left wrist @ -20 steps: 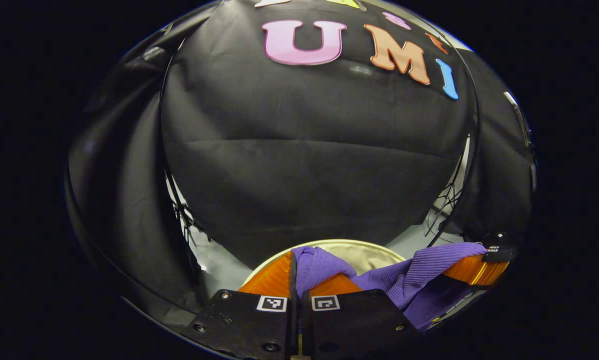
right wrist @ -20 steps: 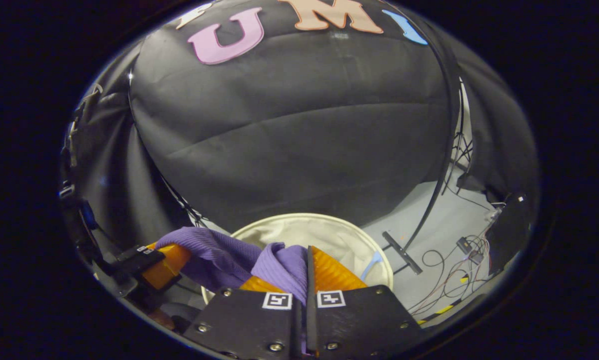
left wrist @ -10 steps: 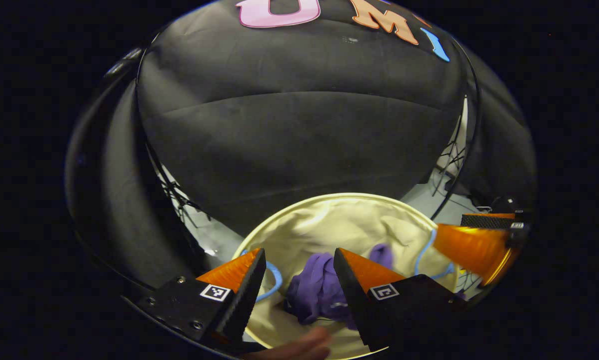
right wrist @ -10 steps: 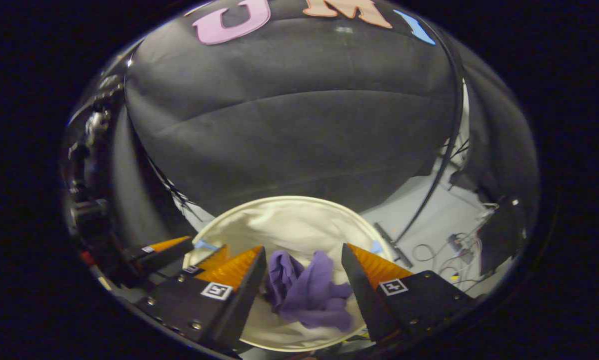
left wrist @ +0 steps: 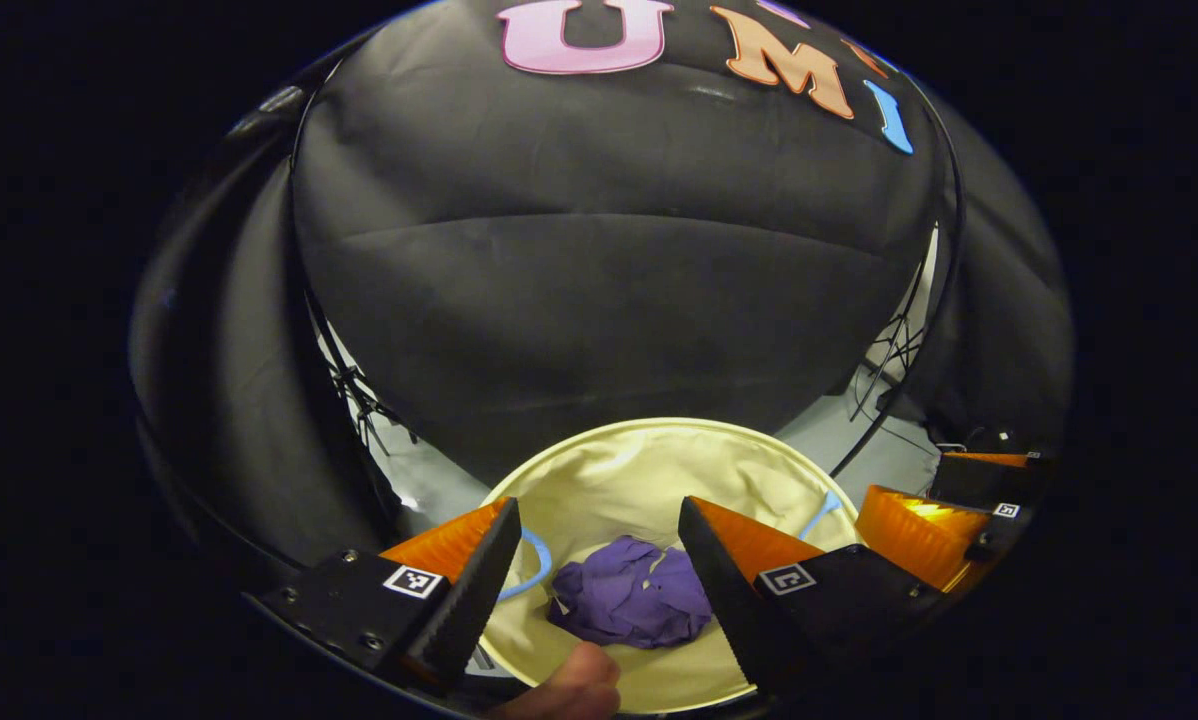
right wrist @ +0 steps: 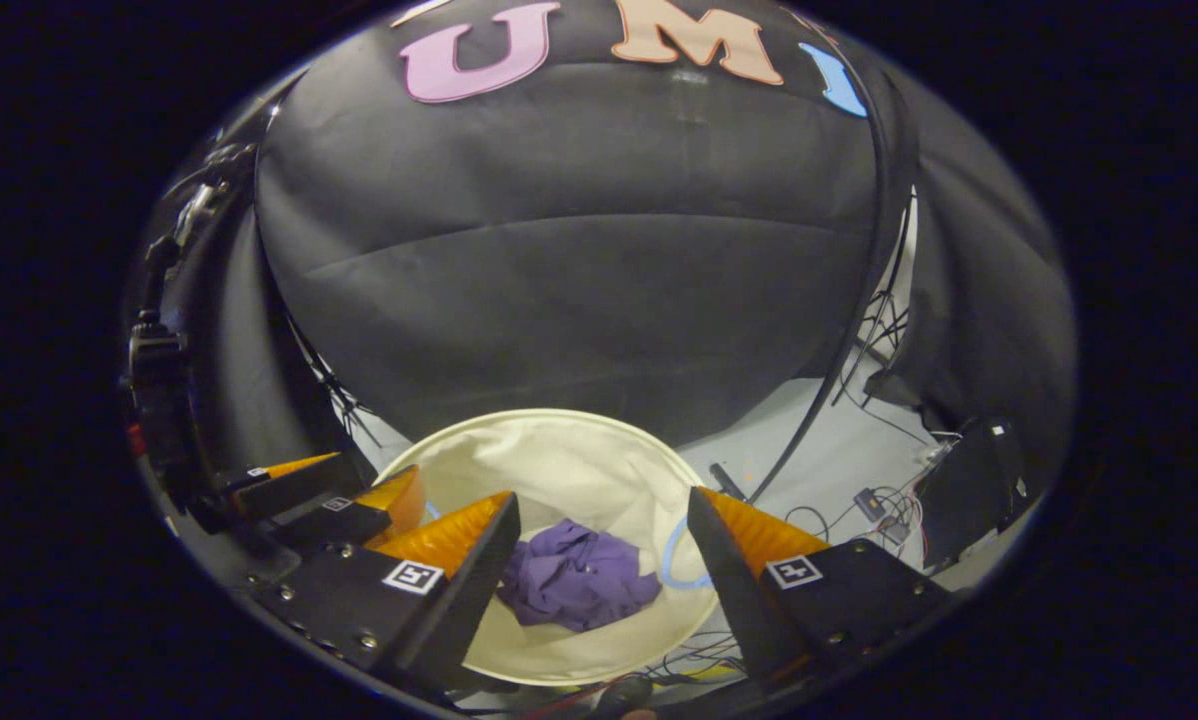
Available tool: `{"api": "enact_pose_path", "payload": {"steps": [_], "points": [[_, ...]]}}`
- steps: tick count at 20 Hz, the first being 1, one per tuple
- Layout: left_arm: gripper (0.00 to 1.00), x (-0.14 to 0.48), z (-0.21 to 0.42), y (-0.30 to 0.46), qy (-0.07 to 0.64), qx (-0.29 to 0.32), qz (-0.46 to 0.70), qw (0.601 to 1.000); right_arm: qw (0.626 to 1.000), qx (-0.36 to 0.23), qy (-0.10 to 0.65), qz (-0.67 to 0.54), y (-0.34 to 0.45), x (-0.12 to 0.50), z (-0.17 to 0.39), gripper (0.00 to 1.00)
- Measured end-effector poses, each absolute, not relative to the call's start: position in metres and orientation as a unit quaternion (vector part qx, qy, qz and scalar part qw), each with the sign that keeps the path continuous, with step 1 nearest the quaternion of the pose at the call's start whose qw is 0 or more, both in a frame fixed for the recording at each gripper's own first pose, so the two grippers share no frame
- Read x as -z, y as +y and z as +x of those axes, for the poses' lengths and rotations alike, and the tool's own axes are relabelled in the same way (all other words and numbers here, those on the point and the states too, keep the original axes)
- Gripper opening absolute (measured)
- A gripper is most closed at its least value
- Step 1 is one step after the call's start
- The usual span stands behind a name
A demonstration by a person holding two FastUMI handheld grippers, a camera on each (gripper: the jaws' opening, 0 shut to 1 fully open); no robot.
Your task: Grasp the clothes on the hanger with both hands and then place them into the laundry hamper below.
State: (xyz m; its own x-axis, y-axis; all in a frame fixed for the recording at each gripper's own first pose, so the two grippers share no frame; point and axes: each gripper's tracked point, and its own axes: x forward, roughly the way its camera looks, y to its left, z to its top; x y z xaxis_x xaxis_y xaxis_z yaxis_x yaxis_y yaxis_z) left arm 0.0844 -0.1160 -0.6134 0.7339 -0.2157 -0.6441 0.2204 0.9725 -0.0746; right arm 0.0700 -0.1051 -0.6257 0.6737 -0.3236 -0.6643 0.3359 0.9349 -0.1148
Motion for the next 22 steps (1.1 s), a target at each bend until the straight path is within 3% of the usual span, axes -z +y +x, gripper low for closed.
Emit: {"api": "enact_pose_path", "payload": {"steps": [9, 22], "points": [[0.97, 0.524, 0.089, -0.090, 0.279, 0.091, 0.018, 0.956, 0.937, 0.177, 0.302, 0.008, -0.107, 0.539, 0.070, 1.00], [0.97, 0.358, 0.083, -0.097, 0.182, 0.116, -0.001, 0.976, 0.960, 0.173, 0.212, -0.055, -0.127, 0.399, 0.070, 1.00]]}}
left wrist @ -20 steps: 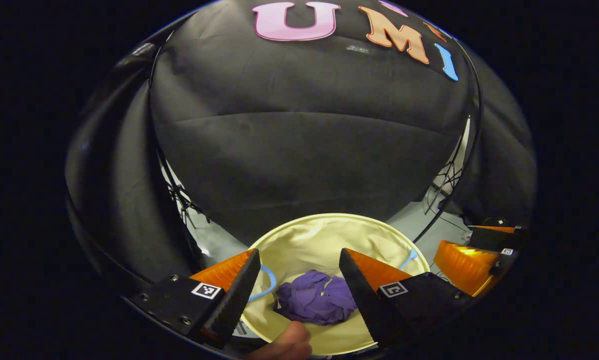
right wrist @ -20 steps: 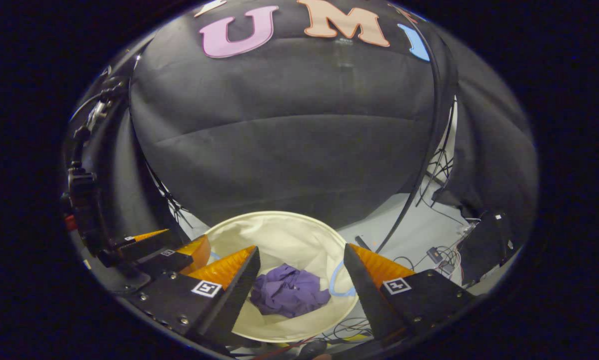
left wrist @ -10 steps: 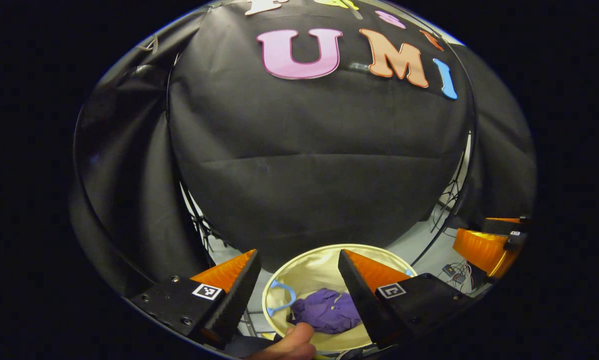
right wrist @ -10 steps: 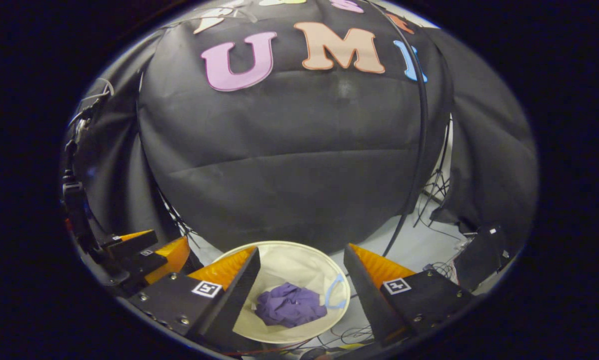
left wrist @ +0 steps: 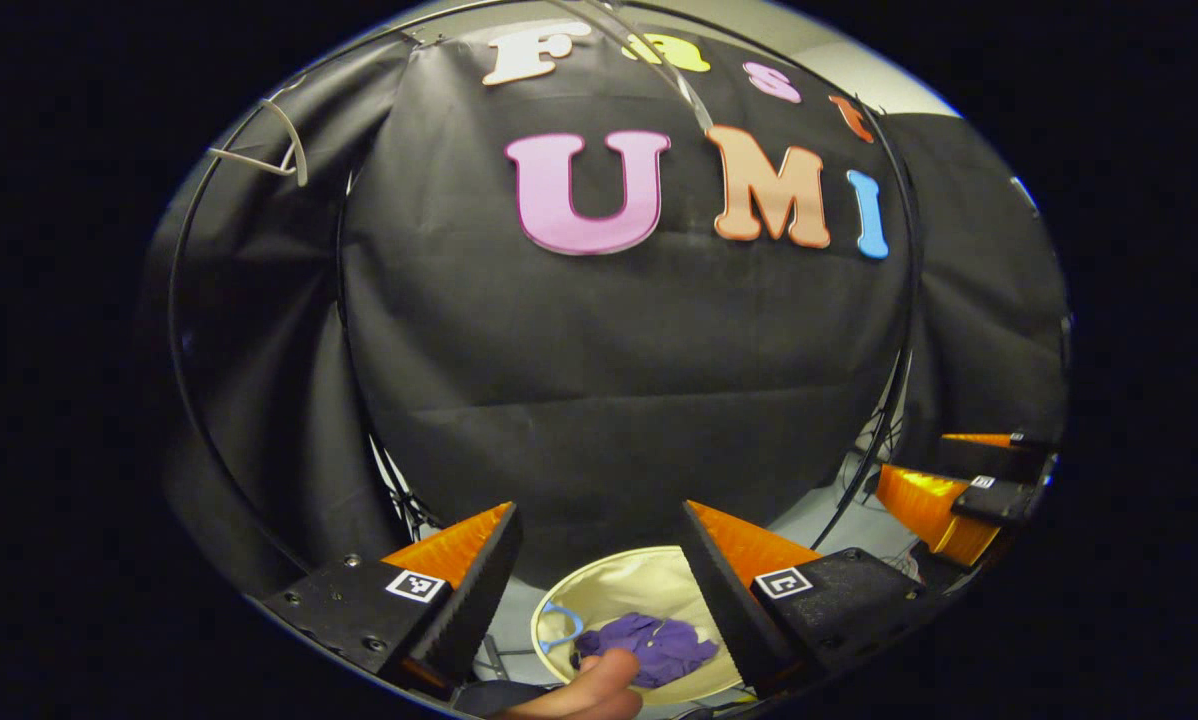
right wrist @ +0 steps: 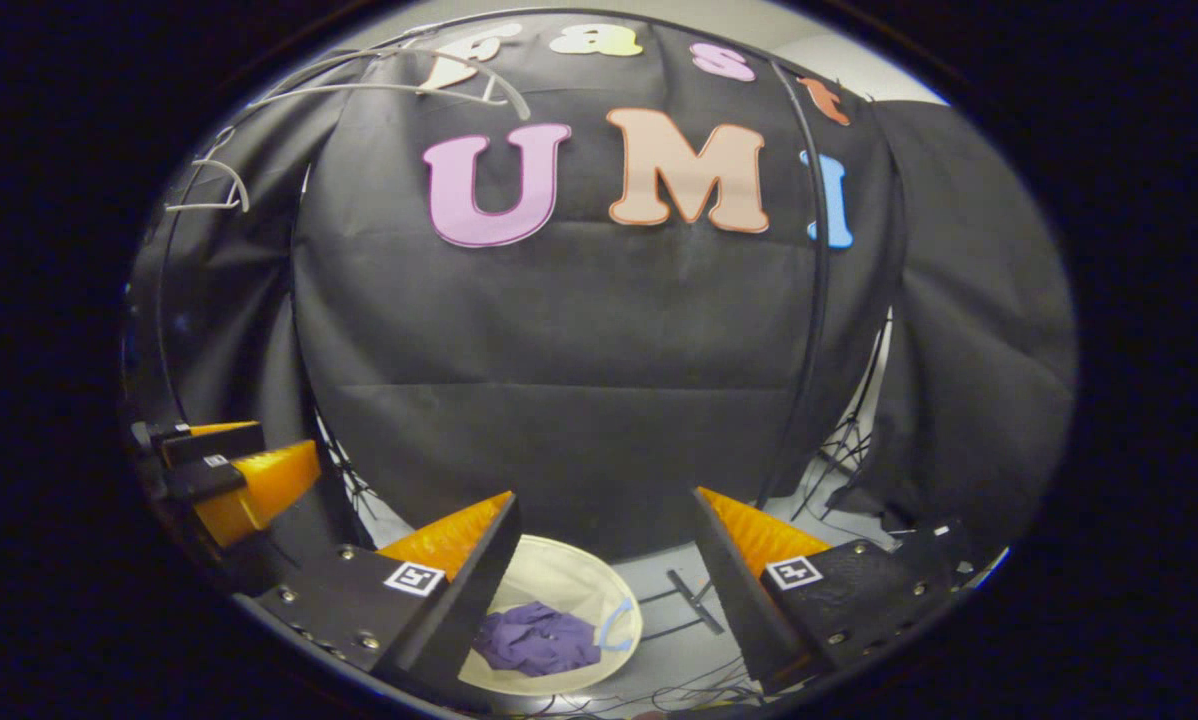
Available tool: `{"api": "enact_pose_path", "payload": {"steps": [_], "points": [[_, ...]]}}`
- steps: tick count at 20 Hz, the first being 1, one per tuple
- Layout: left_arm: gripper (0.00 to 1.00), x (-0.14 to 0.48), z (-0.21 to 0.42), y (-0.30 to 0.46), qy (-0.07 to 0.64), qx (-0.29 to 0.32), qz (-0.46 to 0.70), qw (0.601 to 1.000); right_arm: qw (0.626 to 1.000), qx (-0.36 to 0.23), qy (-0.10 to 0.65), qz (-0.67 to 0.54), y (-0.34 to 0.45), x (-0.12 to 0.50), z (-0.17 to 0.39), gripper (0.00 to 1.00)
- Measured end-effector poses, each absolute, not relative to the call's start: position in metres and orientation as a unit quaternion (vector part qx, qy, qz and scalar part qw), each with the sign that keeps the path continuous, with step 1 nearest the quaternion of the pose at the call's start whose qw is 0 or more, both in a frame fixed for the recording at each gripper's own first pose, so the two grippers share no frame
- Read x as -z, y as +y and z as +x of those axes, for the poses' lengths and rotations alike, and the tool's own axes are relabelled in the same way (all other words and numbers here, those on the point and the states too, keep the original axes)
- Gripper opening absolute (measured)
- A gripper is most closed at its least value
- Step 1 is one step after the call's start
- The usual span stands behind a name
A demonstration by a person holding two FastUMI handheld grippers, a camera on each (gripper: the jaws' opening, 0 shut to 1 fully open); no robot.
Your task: Grasp the clothes on the hanger with both hands and then place them into the laundry hamper below.
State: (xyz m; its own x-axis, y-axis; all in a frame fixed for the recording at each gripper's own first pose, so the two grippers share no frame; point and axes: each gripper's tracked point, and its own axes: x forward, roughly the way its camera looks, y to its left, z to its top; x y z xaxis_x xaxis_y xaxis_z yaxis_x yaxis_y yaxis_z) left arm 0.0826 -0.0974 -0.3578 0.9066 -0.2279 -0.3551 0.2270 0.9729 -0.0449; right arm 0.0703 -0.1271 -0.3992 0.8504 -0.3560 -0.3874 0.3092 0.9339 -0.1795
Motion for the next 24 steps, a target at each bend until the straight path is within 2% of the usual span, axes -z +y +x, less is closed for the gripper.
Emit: {"api": "enact_pose_path", "payload": {"steps": [6, 10, 11, 12, 17, 18, 23, 24], "points": [[0.96, 0.285, 0.074, -0.088, 0.127, 0.115, 0.008, 0.985, 0.973, 0.164, 0.162, -0.013, -0.115, 0.333, 0.060, 1.00], [0.96, 0.255, 0.067, -0.073, 0.116, 0.105, 0.000, 0.988, 0.976, 0.166, 0.144, -0.018, -0.107, 0.297, 0.050, 1.00], [0.96, 0.248, 0.064, -0.072, 0.115, 0.105, -0.001, 0.988, 0.977, 0.159, 0.142, -0.015, -0.096, 0.292, 0.048, 0.97], [0.96, 0.239, 0.061, -0.070, 0.111, 0.105, -0.002, 0.988, 0.979, 0.148, 0.138, -0.014, -0.084, 0.284, 0.046, 1.00], [0.96, 0.198, 0.049, -0.053, 0.087, 0.097, 0.001, 0.991, 0.987, 0.111, 0.108, -0.034, -0.046, 0.249, 0.046, 1.00], [0.96, 0.188, 0.044, -0.050, 0.079, 0.096, -0.003, 0.992, 0.988, 0.104, 0.105, -0.036, -0.038, 0.245, 0.046, 0.96], [0.96, 0.151, 0.031, -0.029, 0.076, 0.088, -0.018, 0.993, 0.993, 0.069, 0.088, -0.029, -0.004, 0.219, 0.042, 0.97], [0.96, 0.143, 0.029, -0.026, 0.073, 0.087, -0.018, 0.993, 0.994, 0.065, 0.081, -0.023, 0.001, 0.210, 0.041, 1.00]]}}
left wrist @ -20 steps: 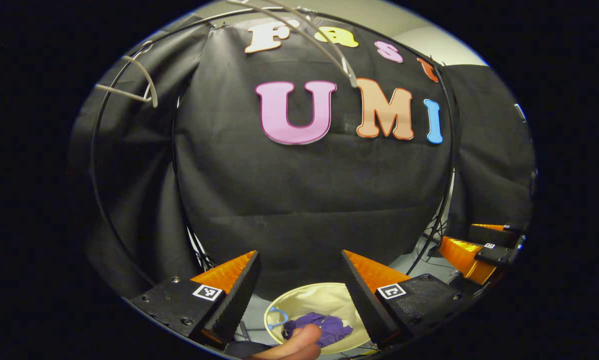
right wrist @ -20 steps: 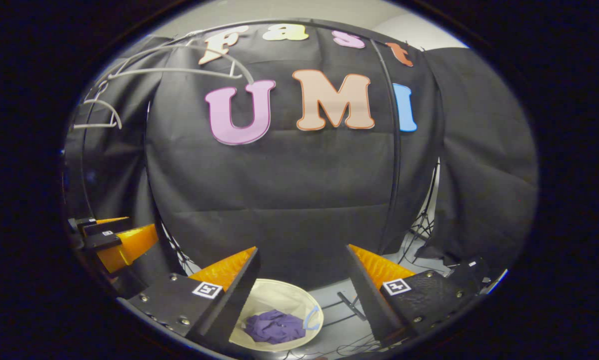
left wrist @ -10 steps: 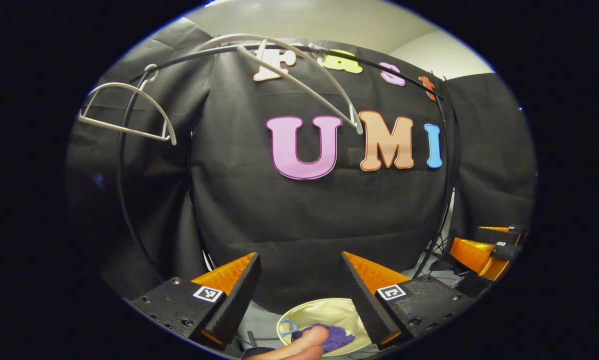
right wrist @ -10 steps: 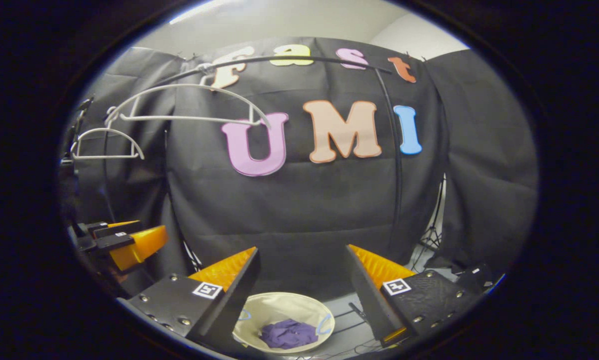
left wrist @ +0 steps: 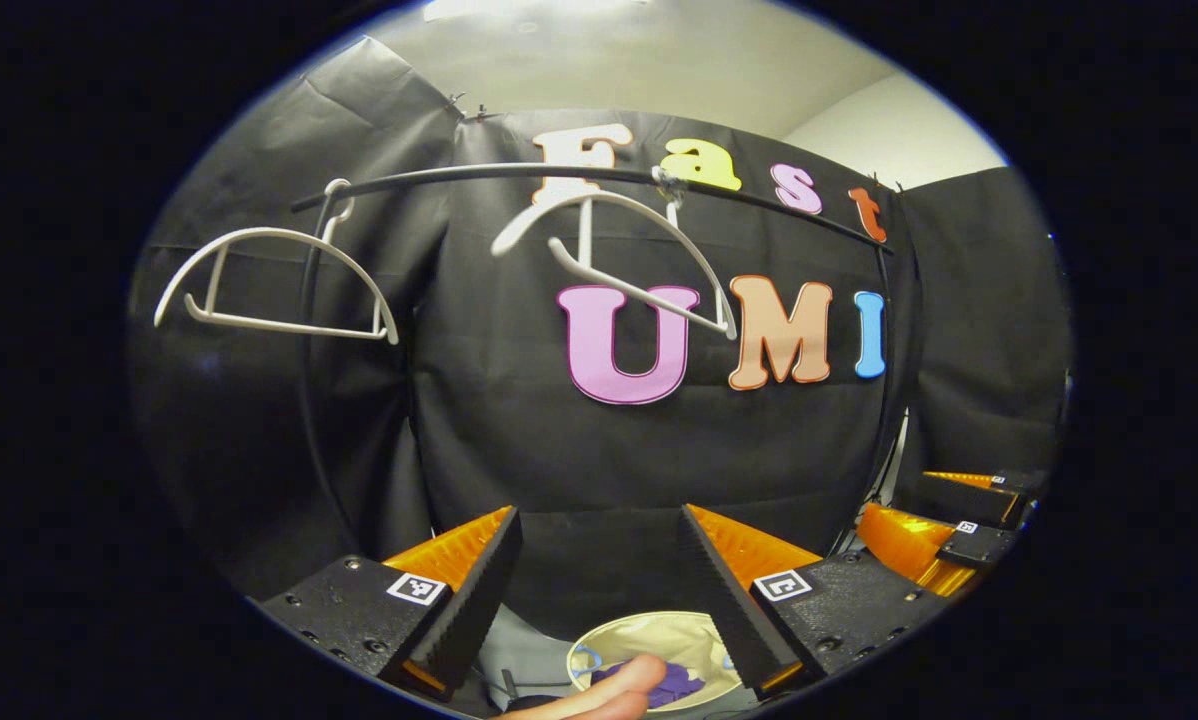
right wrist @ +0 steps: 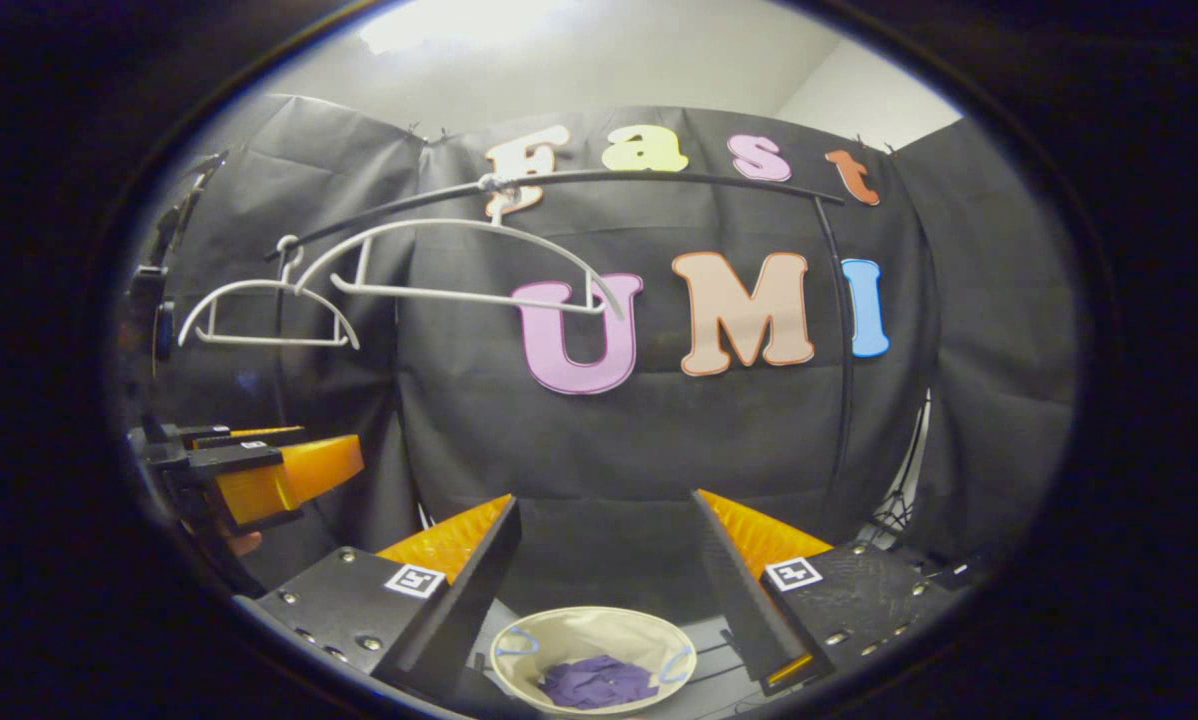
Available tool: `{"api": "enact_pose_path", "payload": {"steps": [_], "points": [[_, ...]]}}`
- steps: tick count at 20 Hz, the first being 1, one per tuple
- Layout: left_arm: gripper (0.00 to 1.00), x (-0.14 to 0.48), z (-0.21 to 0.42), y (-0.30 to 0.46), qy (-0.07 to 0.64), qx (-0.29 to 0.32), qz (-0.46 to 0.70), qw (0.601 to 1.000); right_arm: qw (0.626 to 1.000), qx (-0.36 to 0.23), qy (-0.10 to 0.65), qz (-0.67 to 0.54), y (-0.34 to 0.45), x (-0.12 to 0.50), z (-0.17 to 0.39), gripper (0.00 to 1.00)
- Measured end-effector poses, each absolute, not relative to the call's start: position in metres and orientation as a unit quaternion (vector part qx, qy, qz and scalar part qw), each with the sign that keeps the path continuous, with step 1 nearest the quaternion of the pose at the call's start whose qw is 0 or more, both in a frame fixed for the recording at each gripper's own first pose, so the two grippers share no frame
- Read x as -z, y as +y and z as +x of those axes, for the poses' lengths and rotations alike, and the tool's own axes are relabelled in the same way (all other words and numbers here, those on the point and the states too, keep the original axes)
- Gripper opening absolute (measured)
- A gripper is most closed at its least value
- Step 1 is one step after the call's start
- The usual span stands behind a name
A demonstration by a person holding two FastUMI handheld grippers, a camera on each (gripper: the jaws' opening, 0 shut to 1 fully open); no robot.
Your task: Grasp the clothes on the hanger with both hands and then place them into the laundry hamper below.
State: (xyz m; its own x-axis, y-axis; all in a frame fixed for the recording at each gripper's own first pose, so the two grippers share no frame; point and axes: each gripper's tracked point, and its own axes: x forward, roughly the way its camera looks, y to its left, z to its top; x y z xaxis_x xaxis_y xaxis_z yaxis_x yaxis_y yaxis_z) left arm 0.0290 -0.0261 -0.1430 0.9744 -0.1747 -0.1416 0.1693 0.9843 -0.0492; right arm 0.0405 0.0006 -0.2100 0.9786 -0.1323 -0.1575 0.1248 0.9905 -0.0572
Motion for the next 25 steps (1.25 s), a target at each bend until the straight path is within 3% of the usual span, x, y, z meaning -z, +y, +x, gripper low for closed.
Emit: {"api": "enact_pose_path", "payload": {"steps": [7, 13, 18, 22, 23, 25], "points": [[0.96, 0.103, 0.009, -0.014, 0.042, 0.075, -0.021, 0.996, 0.998, 0.057, 0.032, -0.015, 0.006, 0.148, 0.013, 0.96], [0.95, 0.095, -0.008, -0.025, 0.026, 0.081, -0.051, 0.995, 0.999, 0.028, 0.015, -0.012, 0.014, 0.151, 0.000, 0.96], [0.92, 0.130, -0.013, -0.047, 0.049, 0.098, -0.049, 0.993, 1.000, 0.013, 0.008, 0.003, 0.012, 0.171, -0.006, 0.98], [0.92, 0.145, -0.007, -0.046, 0.060, 0.066, -0.061, 0.994, 1.000, 0.012, 0.023, -0.002, 0.005, 0.185, -0.014, 1.00], [0.92, 0.144, -0.008, -0.047, 0.059, 0.065, -0.067, 0.994, 1.000, 0.011, 0.025, -0.003, 0.004, 0.186, -0.015, 0.96], [0.94, 0.140, -0.010, -0.047, 0.053, 0.062, -0.071, 0.994, 1.000, 0.009, 0.025, -0.003, 0.001, 0.188, -0.017, 1.00]]}}
